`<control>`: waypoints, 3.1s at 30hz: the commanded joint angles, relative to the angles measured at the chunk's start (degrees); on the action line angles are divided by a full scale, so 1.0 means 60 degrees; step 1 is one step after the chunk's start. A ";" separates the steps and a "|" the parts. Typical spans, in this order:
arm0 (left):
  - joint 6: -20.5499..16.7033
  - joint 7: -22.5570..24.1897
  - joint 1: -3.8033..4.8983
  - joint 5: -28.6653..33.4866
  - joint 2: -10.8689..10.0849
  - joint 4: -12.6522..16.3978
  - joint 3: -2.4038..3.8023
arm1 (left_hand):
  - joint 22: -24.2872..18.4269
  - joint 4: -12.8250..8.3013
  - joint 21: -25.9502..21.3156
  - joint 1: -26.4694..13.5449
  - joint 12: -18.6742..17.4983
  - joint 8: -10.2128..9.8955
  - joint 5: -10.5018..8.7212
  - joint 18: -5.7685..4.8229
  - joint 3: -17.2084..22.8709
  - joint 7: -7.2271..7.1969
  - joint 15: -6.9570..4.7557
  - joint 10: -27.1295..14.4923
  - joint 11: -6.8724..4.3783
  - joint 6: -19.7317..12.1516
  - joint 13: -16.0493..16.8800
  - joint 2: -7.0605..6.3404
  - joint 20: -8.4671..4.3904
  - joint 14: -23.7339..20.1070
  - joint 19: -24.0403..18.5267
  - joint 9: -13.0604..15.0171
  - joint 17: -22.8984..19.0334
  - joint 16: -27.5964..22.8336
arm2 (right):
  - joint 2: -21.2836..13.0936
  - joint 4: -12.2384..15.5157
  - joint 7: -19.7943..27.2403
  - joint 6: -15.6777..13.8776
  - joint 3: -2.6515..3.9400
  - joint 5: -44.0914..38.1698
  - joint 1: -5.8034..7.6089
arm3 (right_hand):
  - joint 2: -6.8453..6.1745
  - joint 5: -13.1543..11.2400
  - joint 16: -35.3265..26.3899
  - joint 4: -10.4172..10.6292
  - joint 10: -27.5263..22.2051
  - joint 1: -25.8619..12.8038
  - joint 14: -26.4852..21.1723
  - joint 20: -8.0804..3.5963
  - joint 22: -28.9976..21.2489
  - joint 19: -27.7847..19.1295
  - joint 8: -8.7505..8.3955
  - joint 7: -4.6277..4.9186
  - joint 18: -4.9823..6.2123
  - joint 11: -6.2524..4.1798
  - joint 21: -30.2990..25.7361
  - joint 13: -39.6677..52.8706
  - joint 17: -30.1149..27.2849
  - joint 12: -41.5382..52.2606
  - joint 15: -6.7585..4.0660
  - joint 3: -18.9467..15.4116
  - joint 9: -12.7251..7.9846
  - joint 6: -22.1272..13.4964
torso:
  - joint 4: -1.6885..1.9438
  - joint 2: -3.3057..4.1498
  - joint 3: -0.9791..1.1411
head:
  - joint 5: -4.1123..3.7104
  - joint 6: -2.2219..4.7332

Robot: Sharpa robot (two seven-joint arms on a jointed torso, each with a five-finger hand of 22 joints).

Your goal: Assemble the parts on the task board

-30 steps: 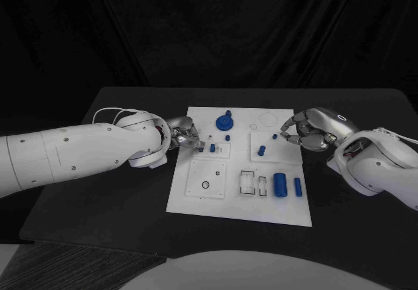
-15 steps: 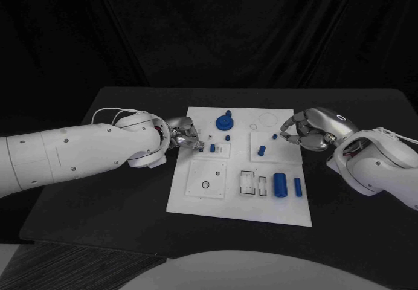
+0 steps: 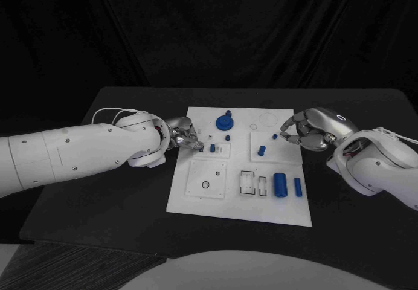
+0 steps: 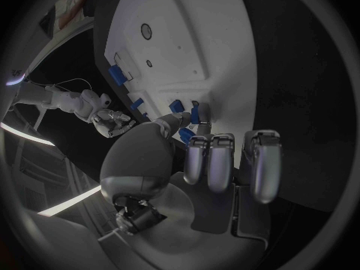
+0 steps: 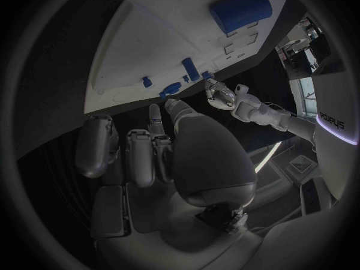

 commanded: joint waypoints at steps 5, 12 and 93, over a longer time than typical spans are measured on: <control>0.0125 0.0104 -0.0031 -0.0023 0.0053 -0.0023 0.0007 | 0.2344 0.0162 -0.0150 0.0487 0.0134 0.0154 0.0029 -0.0195 0.0048 -0.0318 -0.0046 0.0979 0.0030 0.0669 0.2485 0.0523 0.0023 0.1027 0.0343 -0.0148 0.2547 0.0133 | -0.0026 0.0027 -0.0072 -0.0126 0.0006 -0.0021 -0.0015 | 0.0077 0.0167 -0.0099 -0.0052 0.1028 0.0066 0.0655 0.0043 0.1721 0.0035 0.0165 0.0000 0.0401 0.0040 -0.0132 0.2547 0.0699 0.0191 0.0071 0.0198 -0.0099 0.0061 | -0.0001 0.0003 0.0001 | -0.0016 0.0001; 0.0146 0.0140 -0.0050 -0.0023 0.0083 -0.0040 0.0007 | 0.2338 0.0192 -0.0167 0.0487 0.0123 0.0153 0.0009 -0.0191 0.0031 -0.0319 -0.0046 0.0971 0.0031 0.0671 0.2480 0.0529 0.0024 0.1027 0.0331 -0.0157 0.2547 0.0133 | -0.0022 0.0028 -0.0072 -0.0126 0.0006 -0.0021 -0.0015 | 0.0077 0.0167 -0.0099 -0.0052 0.1028 0.0066 0.0655 0.0043 0.1721 0.0035 0.0165 0.0000 0.0401 0.0040 -0.0132 0.2547 0.0699 0.0191 0.0071 0.0198 -0.0099 0.0061 | -0.0009 -0.0002 0.0005 | -0.0010 0.0001; 0.0658 -0.0045 -0.0143 -0.0023 0.0118 -0.0060 0.0006 | 0.2237 0.1466 -0.0503 0.0379 -0.0248 0.0078 -0.1842 -0.0113 -0.1335 -0.0269 0.0010 0.0662 0.0082 0.0562 0.2248 0.0230 0.0085 0.1027 0.0127 -0.0636 0.2547 0.0133 | 0.0009 -0.0010 -0.0091 -0.0047 0.0005 -0.0021 -0.0017 | 0.0068 0.0169 -0.0099 -0.0057 0.1028 0.0060 0.0655 0.0047 0.1720 0.0036 0.0165 0.0008 0.0401 0.0049 -0.0135 0.2547 0.0698 0.0191 0.0078 0.0198 -0.0103 0.0057 | 0.0002 -0.0004 0.0004 | -0.0001 0.0001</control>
